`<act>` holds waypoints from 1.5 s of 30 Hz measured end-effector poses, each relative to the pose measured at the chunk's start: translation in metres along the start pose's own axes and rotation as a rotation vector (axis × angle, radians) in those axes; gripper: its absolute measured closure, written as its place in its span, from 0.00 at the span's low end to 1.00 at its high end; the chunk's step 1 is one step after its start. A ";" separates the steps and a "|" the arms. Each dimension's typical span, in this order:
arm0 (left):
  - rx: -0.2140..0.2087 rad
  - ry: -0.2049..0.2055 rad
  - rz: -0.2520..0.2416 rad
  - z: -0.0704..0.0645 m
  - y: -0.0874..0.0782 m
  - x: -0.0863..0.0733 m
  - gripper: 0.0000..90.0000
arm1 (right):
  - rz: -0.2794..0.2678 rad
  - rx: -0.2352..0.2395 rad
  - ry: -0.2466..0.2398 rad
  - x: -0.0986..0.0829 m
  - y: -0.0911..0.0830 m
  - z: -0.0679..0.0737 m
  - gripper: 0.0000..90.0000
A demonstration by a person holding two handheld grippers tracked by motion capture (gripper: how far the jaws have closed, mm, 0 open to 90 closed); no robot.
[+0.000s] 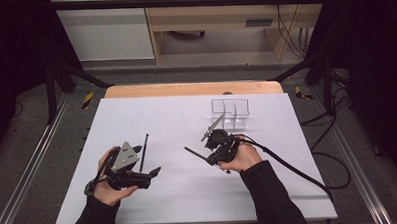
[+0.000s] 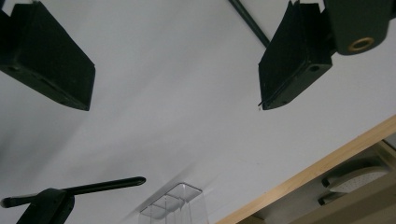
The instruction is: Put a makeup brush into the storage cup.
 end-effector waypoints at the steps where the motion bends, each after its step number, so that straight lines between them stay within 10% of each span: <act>1: -0.006 0.007 0.003 -0.001 0.001 0.001 0.11 | 0.000 0.000 0.000 0.000 0.000 0.000 0.94; 45: -0.143 0.366 0.104 -0.044 0.040 0.035 0.14 | 0.009 0.087 -0.048 0.015 -0.002 0.021 0.94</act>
Point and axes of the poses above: each handheld gripper's, and its own axes: y roughly forward along the jaws, x roughly out of its top, z roughly to its left, the point moved 8 cm from there along y, roughly forward along the jaws, and after that the axes turned 13 degrees about -z, right-handed, at the moved point
